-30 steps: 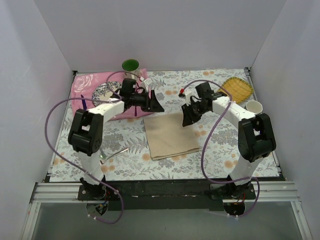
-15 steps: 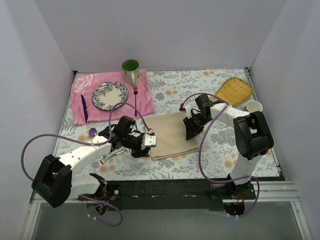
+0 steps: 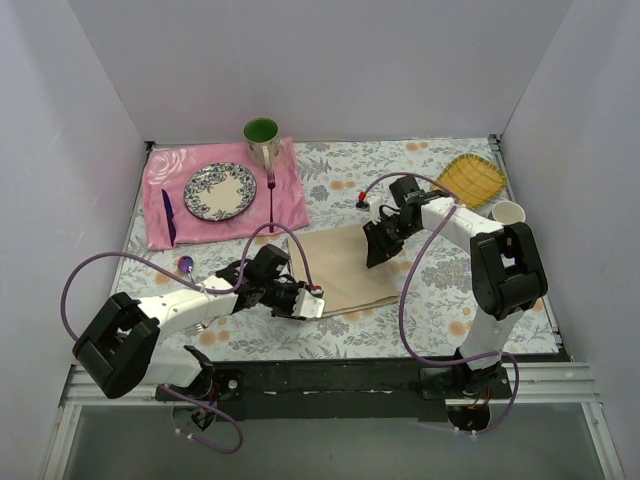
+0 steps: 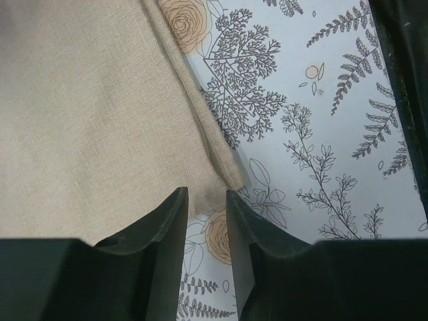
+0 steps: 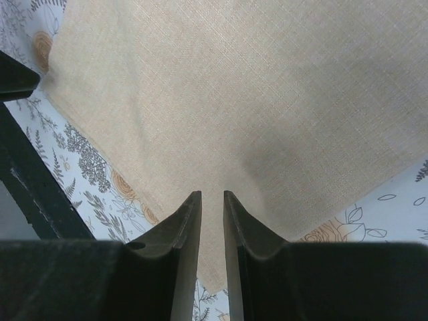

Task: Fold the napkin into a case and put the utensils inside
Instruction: Pick up the top corner of the square folded napkin from the center of the board.

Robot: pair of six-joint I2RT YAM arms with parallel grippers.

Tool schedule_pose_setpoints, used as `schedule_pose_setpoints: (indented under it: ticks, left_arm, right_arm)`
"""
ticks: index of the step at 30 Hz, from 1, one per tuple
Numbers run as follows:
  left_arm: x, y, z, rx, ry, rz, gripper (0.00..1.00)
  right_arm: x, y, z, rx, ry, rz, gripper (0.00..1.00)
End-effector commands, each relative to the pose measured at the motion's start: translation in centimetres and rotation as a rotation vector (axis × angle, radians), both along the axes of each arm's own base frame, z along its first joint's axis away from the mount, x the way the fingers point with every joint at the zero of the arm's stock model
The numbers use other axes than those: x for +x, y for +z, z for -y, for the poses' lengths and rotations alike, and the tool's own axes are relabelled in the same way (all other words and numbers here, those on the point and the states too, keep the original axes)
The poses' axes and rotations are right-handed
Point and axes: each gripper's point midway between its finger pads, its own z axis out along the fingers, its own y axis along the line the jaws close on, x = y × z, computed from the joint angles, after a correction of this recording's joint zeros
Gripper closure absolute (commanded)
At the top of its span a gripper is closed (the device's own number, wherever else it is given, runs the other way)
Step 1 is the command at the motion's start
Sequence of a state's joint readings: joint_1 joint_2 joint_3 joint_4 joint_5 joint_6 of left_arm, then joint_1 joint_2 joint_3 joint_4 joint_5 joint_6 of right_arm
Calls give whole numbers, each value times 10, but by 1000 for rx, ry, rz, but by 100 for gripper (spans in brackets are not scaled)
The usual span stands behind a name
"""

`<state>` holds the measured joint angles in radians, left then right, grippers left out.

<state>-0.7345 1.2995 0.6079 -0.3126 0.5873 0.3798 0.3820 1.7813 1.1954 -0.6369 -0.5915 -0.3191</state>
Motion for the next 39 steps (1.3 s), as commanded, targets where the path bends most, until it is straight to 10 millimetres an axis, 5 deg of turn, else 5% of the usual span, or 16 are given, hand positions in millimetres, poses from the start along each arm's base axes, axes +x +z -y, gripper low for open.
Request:
schedule_pose_setpoints:
  ticks: [1,16,32,39]
  left_arm:
    - [4,-2,6,-1,-47,60,71]
    - [-8,-17,0,65,-108,39,66]
    - [-5,-1,9,8,-107,71,99]
    - [-26,13,22,-39,-160,22,100]
  right_arm:
    - [8,24,-11,58,15,28,72]
    - [15,15,-16,54,16,5,71]
    - [13,15,-19,52,30,-1,70]
    - [12,14,-20,48,39,-3,70]
